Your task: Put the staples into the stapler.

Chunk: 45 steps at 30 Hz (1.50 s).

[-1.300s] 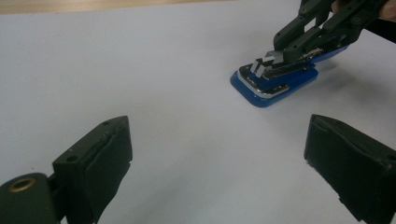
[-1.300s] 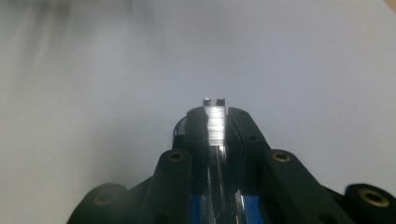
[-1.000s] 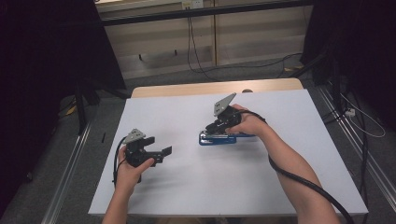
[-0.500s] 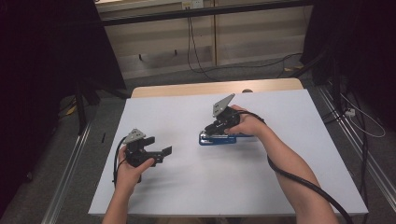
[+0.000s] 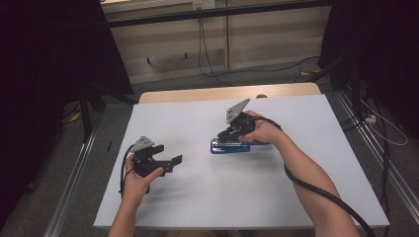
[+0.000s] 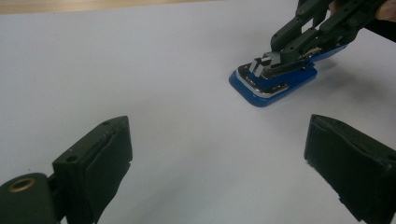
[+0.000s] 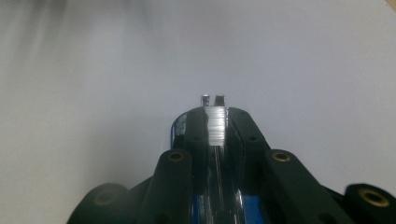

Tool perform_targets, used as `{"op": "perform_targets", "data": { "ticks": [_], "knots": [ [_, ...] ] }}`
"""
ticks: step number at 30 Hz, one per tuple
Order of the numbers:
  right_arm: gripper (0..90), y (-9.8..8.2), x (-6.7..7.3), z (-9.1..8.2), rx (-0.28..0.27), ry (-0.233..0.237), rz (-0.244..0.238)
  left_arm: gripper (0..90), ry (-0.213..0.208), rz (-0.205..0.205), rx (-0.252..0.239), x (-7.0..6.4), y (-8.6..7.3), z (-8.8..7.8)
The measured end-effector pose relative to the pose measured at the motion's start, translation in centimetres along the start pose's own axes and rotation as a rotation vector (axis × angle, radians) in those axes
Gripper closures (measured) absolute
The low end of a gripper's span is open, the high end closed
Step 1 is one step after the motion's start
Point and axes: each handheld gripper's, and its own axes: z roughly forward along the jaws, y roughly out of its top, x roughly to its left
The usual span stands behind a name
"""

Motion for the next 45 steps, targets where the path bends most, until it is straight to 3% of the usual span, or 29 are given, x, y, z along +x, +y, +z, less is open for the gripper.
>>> {"op": "perform_targets", "data": {
  "ticks": [45],
  "knots": [
    [79.5,-0.03,-0.24,0.25,0.018,0.023,0.004,7.8,0.001,0.006,0.009,-0.07,-0.03,0.16]
  ]
}}
